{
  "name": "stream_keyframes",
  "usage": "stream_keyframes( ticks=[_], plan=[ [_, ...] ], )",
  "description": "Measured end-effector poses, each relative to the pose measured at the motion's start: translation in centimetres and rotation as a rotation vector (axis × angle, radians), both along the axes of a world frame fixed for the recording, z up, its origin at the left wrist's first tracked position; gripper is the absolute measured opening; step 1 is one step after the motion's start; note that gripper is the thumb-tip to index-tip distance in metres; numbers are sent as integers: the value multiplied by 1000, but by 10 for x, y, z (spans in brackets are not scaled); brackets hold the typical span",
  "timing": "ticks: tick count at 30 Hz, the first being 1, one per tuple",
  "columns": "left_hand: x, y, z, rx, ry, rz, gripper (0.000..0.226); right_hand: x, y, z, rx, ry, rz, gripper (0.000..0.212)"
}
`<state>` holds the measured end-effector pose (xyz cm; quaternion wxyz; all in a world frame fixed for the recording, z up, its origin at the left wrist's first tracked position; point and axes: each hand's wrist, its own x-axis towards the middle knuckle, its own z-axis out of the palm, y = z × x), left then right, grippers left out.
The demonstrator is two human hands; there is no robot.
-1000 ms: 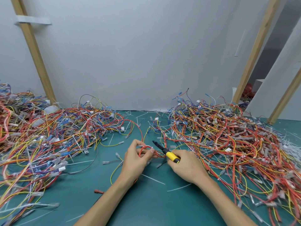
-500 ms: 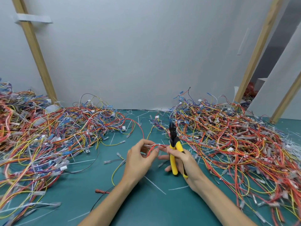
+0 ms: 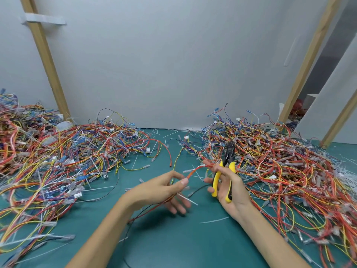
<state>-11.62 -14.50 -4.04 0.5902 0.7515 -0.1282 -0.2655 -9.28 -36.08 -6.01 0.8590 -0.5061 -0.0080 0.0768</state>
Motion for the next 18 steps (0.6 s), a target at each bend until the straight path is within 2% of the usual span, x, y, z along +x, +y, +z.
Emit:
stream_keyframes(
  ticks=[2,4,6,8,10,13,15,18],
  plan=[
    [0,14,2,22,31,-120,34,0,2,0,-21,-4,18,26],
    [1,26,2,7,49,-227,31,1,4,1,-76,-4,43,22],
    [3,31,-1,-5,44,-249,35,3,7,3,-133,11,67,14],
    [6,30,-3,-1,13,-247,37,7,13,9,-155,16,65,15],
    [5,25,-4,-37,31,-228,37,14,21,23,-196,-14,39,31],
    [3,10,-6,-223,119,-151,38,29,32,52,-348,-117,-55,50],
    [3,-2,-5,-337,91,-60,34,42,41,73,-459,-221,-123,47],
    [3,-17,2,-512,-12,92,29,57,55,103,-627,-425,-159,28]
  ],
)
